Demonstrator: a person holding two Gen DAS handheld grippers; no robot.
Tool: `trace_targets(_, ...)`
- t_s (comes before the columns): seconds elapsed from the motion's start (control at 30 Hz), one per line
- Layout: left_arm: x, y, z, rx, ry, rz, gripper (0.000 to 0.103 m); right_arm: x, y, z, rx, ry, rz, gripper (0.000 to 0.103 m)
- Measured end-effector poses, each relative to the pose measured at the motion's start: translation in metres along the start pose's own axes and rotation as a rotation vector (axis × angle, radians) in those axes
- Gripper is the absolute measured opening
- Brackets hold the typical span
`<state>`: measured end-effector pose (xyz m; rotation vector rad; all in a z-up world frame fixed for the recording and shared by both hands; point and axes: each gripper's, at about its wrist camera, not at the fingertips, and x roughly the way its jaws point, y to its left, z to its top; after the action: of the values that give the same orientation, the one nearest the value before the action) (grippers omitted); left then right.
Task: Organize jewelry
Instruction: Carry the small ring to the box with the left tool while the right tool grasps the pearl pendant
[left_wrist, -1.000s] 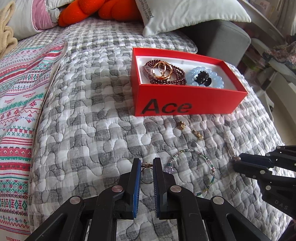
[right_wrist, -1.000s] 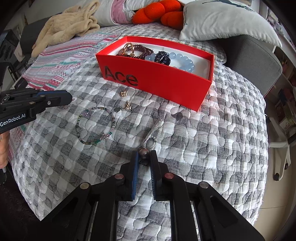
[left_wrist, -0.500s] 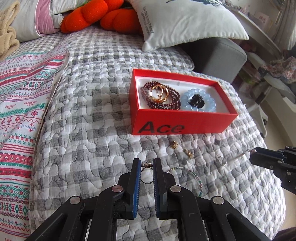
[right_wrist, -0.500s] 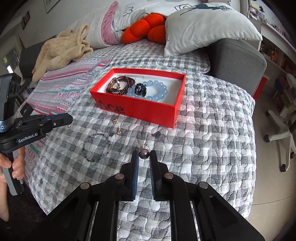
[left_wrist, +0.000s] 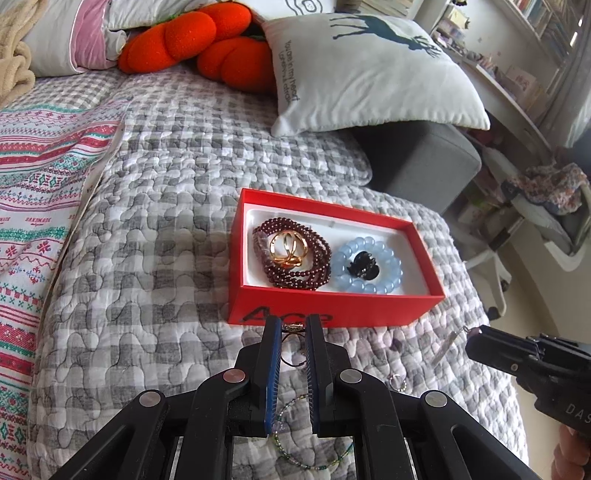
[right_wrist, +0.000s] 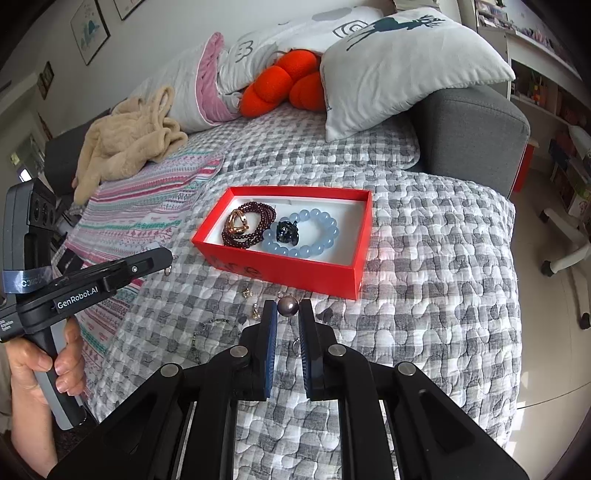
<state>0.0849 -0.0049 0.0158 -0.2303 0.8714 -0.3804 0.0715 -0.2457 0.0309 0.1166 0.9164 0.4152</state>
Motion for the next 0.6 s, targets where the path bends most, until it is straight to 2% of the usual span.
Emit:
trace_targets(0.17,0.008,-0.003,0.007,-0.003,-0.001,-0.029,0.007,0.003,-0.002,0.007,0.020,-0.010,0.013,0.012)
trace_targets(0.4,0.025,-0.010,0.019,-0.012,-0.027,-0.105,0.007,0.004,-0.012,0.027,0.073,-0.091,-0.034,0.012)
trace_targets(0.6,0.047,-0.012,0.029,-0.039,-0.020,-0.109,0.007,0.011,-0.020,0.039,0.118,-0.131,-0.003,0.012)
